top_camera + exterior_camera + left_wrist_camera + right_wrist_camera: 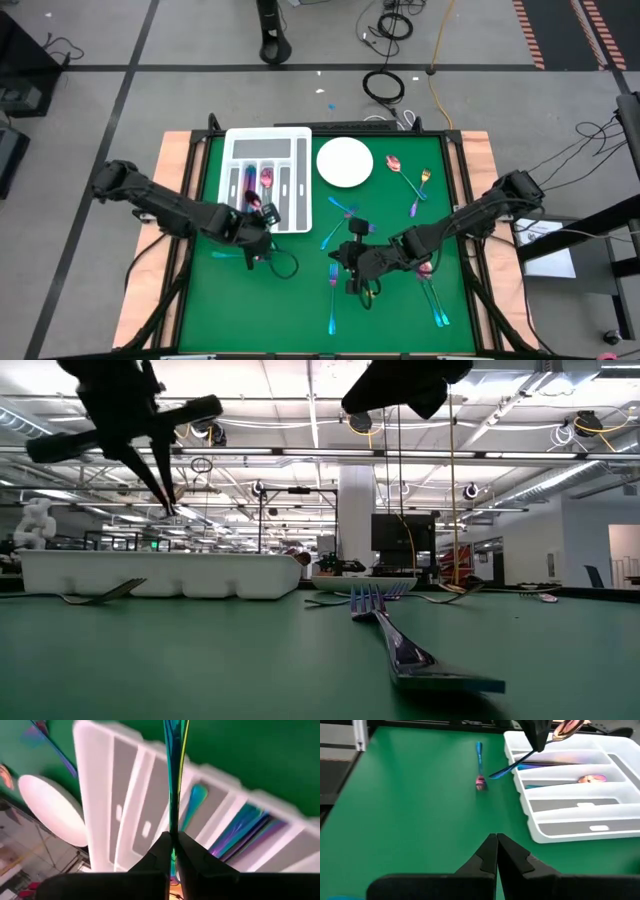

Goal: Sort silverware
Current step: Put the blue spoon into the silverware tray

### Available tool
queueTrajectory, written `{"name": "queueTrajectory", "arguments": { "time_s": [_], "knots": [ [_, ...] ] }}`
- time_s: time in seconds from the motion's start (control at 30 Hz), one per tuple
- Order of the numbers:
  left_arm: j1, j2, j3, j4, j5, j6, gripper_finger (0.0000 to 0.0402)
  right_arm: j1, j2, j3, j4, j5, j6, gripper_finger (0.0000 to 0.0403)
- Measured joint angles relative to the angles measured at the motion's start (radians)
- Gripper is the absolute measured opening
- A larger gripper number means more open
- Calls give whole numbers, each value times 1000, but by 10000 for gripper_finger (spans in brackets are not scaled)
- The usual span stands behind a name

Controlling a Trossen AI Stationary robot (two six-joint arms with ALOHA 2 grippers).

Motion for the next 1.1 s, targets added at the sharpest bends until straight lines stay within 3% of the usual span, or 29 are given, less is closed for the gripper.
{"name": "queueTrajectory", "arguments": {
  "time_s": [0.4,0.67,0.8,1.1],
  "knots": [
    [278,-1,0,-47,7,437,15,-71,0,0,-117,0,7,0],
    [460,-1,-1,25,8,697,15,-132,0,0,-183,0,-16,0],
    [497,13,-1,111,46,808,15,-168,0,0,-217,0,-25,0],
    [518,81,-1,110,82,843,15,-217,1,-45,-235,0,-43,0]
  ]
}}
